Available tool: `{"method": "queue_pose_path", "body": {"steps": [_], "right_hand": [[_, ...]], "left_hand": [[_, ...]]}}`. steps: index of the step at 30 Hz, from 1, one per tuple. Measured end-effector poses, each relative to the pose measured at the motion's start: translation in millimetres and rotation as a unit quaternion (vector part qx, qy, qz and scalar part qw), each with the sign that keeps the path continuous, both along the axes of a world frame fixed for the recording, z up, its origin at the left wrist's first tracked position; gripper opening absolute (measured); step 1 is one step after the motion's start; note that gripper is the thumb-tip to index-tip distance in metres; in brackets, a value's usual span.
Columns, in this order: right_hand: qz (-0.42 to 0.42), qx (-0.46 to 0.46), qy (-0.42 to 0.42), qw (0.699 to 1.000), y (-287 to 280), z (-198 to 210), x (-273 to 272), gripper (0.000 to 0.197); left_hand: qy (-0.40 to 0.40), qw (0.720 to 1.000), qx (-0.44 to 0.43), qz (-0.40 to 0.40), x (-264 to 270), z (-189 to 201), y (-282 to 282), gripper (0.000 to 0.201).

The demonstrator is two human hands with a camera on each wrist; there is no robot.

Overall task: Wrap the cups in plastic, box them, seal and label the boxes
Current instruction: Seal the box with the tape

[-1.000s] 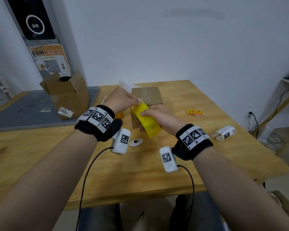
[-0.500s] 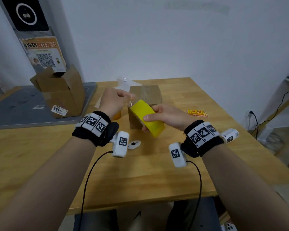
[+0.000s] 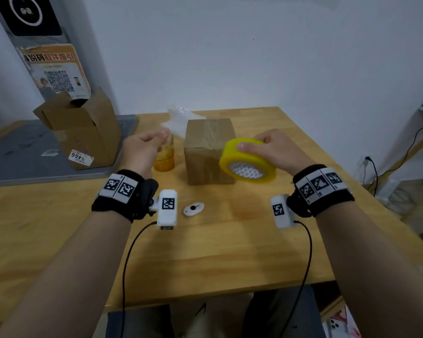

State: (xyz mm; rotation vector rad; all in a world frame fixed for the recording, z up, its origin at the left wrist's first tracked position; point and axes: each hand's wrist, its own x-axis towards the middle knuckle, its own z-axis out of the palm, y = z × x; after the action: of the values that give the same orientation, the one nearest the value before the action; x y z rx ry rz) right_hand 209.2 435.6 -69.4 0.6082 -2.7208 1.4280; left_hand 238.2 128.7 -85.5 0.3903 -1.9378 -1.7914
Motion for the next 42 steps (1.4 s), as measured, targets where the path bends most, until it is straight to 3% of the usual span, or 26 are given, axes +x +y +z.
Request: {"method": "queue_pose_path", "body": {"steps": [3,6,8,12,15,25,34,42], "right_hand": [[-0.061,0.105,0.02,0.992,6,8,-7,0.088],[-0.118,0.185,0.068,0.973,3,9,-11,0.074],[-0.168,0.256,0.119,0.945,-1,12,-10,0.062],[-0.223,0.31,0.14,0.913,-4,19,-16,0.067],[-0.245,0.34,0.135,0.898,-6,19,-23,0.074],[-0.245,0.348,0.101,0.899,-12,11,-39,0.074],[-0.235,0.347,0.085,0.904,-16,9,-56,0.072],[-0.227,0.355,0.089,0.903,-20,6,-69,0.073]], "left_hand": [[0.001,0.998,0.058,0.019,3,-17,3,0.016],[0.001,0.995,0.091,0.039,2,-35,11,0.019],[0.013,0.992,0.111,0.051,4,-43,23,0.018],[0.031,0.99,0.118,0.067,6,-52,41,0.007],[0.029,0.99,0.123,0.061,3,-54,45,0.013],[0.05,0.988,0.132,0.066,-12,-60,43,0.019],[0.061,0.991,0.104,0.062,-34,-73,34,0.011],[0.017,0.996,0.072,0.039,-52,-83,31,0.008]]}}
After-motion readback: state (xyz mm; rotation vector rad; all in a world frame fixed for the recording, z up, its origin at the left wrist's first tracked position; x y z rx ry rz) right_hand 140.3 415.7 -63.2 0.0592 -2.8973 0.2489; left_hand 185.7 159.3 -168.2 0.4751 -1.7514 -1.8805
